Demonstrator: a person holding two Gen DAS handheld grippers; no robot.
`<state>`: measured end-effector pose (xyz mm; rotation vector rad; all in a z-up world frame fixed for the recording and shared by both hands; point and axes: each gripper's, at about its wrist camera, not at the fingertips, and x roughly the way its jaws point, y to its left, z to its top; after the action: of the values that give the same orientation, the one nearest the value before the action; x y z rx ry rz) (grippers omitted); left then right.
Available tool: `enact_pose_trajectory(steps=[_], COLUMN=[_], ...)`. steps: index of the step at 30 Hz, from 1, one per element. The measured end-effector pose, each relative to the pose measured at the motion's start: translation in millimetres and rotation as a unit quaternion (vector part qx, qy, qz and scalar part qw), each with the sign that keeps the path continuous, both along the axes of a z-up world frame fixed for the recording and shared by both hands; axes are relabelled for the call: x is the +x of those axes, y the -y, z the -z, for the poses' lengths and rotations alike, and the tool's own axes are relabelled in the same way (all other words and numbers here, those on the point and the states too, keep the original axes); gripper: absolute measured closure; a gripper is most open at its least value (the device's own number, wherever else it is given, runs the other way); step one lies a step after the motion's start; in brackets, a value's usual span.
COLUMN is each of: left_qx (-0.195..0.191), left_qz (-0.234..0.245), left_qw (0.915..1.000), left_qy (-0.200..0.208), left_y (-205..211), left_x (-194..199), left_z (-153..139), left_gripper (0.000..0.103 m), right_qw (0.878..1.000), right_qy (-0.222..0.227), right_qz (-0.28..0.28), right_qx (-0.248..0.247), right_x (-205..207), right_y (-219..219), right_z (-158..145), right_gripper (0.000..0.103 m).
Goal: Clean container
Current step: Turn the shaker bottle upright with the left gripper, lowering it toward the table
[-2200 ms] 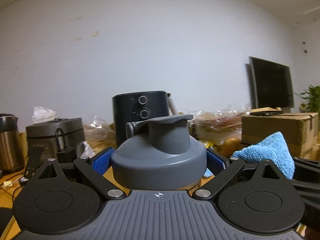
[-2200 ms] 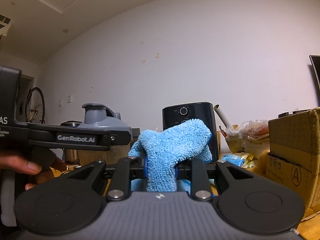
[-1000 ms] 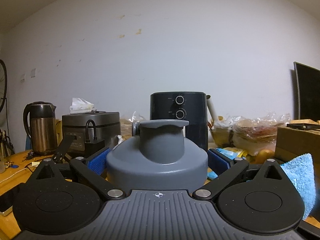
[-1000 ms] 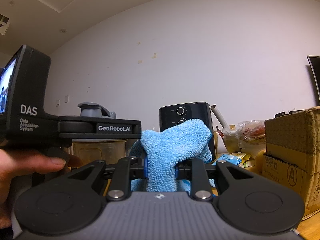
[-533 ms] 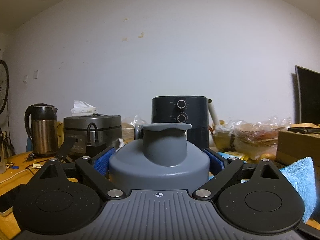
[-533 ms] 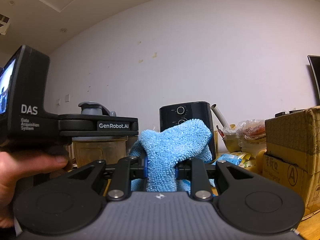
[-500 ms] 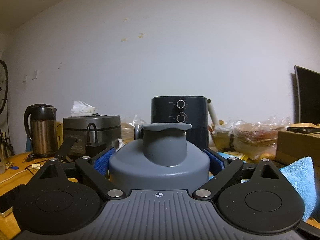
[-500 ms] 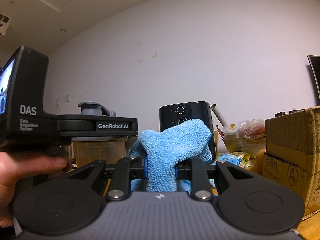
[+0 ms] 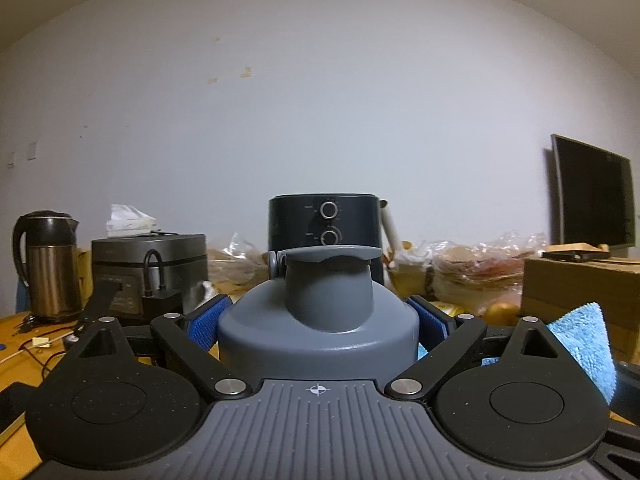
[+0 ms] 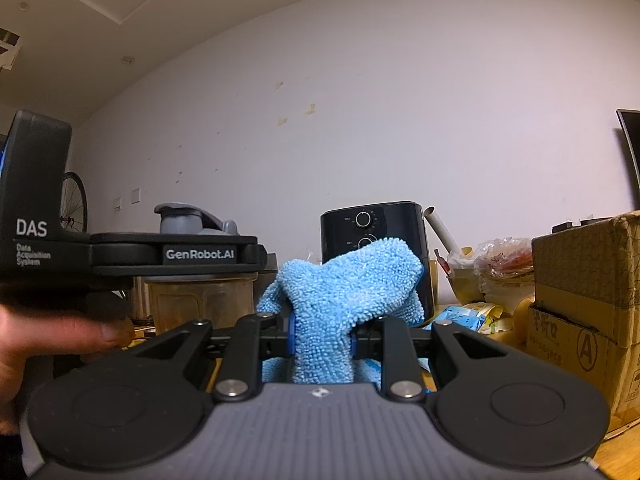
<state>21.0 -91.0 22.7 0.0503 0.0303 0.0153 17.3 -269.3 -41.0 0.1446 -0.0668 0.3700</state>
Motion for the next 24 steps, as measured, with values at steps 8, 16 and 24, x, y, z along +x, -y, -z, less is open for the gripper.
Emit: enact_pose_trajectory(steps=[8,16,24], left_qx=[0.013,0.001,-0.014], left_qz=[0.029,0.033,0.034], left_qw=[0.9995,0.9994,0.999], left_qy=[0.008,0.005,0.025], left_y=[0.8,-4.6,-12.0], left_x=[-1.5,0.9,-4.8], left_z=[2.7,2.8,-6.3], left_gripper=[0.008,0.008,0.009], right_qw=[1.0,1.0,1.0], right_qy=[-0.002,-0.003,-0.008], right_qz=[-0.003,-0.003,-0.01], right_qx=[-0.001,-0.003,-0.006], right_x=[2.2,4.2,6.3], right_y=[-1.6,-3.0,-5.7], right_z=[0.7,1.1,1.6], right_gripper=[0.081,0.081,0.081])
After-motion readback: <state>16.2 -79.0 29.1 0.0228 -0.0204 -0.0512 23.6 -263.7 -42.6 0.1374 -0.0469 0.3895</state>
